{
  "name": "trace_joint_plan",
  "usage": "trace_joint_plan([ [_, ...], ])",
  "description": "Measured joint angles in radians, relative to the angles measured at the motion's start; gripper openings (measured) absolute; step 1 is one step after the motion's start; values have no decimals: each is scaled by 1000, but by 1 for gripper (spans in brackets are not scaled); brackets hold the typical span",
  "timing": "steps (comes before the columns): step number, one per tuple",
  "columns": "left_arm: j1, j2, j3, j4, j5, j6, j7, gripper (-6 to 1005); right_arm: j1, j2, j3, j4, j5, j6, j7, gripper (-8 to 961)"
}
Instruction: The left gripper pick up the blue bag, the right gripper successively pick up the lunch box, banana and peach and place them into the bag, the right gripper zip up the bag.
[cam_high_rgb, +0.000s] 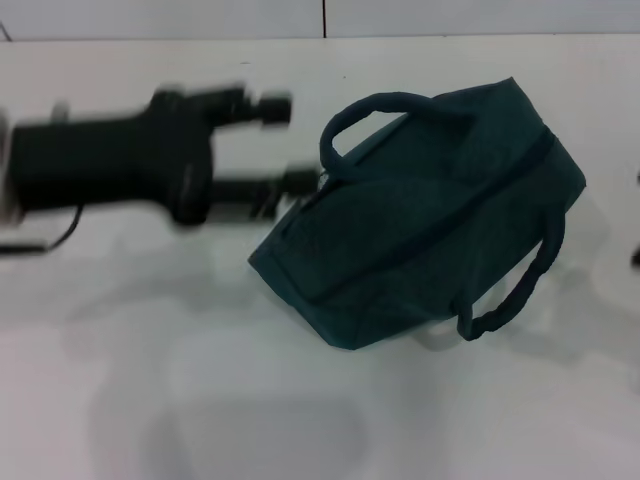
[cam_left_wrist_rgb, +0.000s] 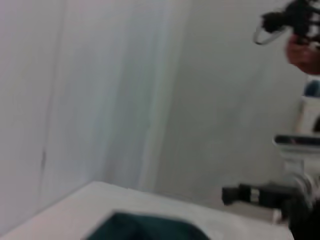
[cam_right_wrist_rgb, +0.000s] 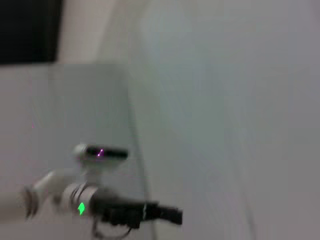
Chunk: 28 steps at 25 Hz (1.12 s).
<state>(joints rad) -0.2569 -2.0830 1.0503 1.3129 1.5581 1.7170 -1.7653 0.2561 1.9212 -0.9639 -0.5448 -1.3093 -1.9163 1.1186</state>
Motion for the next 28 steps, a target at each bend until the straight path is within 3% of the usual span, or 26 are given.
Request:
trace_joint_plan([
  [6,173,-6,13,-51,26,72,316,826,-68,5,2,-40,-136,-45,-105,882],
  [9,205,-6,13,-157,32,63,436,825,-88,19,3,-22,-179,-13,-146,881],
  [17,188,-2,-45,-463,138,28,695,822,-85,52,-4,96,-217,128,-264,879],
  [24,183,-2,-76,-511,137,-1,760,824,-67,77,-7,104,-276,192,-295,875],
  [28,176,-3,-100,-514,128,13,765,825,-64,80,-8,117,-285,191,-302,875],
])
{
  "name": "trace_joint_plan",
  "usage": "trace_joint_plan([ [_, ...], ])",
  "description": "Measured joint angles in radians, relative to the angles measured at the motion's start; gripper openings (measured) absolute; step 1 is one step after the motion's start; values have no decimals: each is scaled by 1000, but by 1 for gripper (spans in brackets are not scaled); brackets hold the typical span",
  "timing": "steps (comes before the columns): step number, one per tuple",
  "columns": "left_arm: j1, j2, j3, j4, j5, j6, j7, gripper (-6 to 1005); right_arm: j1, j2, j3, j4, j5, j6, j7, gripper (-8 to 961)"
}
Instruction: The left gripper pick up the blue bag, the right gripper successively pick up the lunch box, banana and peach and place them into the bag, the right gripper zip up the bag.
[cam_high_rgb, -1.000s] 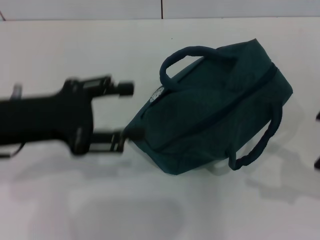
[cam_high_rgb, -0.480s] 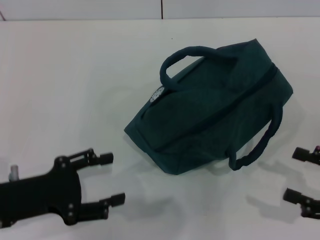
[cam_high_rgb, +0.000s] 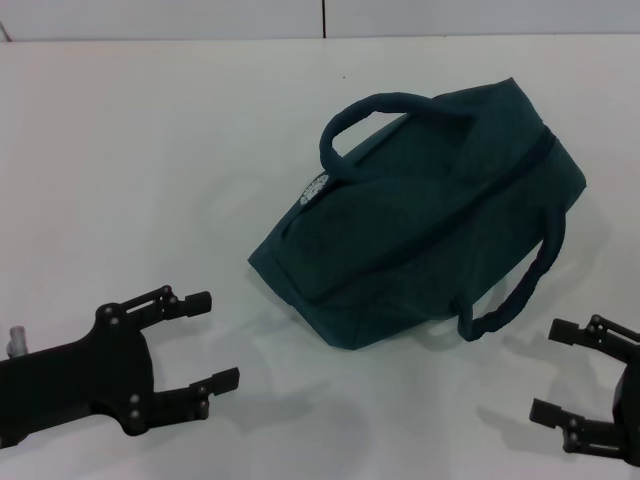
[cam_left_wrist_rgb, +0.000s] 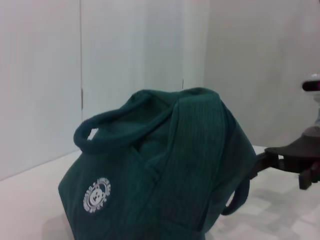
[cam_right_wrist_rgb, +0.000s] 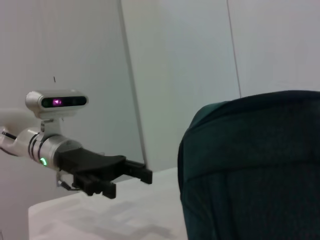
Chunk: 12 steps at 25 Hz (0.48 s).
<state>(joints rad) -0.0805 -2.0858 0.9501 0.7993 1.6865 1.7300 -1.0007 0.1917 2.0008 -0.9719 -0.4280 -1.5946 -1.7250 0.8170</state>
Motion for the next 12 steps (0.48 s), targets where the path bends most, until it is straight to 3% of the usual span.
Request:
trace_joint_plan([
  [12,-6,1,-2,-12,-5,4,2,825,3,1,6,29,-9,-12,-22,875],
])
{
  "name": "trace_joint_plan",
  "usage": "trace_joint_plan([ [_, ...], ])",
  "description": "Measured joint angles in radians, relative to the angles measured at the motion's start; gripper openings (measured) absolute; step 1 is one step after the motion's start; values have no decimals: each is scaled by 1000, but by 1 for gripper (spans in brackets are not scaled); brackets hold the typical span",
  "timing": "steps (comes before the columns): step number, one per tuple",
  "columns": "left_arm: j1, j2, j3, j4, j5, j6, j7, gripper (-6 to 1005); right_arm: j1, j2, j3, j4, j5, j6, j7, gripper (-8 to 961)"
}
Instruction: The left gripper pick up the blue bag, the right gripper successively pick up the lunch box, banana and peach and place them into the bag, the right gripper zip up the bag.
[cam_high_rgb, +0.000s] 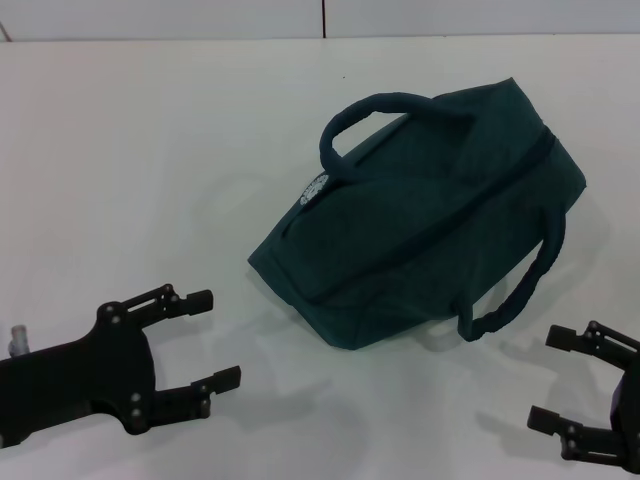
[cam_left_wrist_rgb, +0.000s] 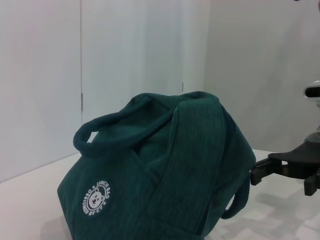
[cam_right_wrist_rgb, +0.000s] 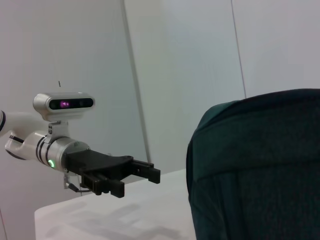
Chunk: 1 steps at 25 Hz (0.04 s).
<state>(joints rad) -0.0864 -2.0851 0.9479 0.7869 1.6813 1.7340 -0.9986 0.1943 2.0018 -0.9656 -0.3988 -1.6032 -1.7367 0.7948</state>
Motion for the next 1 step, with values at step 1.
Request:
trace_joint_plan([
  [1,0,0,0,0,0,1,0,825,0,0,1,0,0,-1,0,875],
])
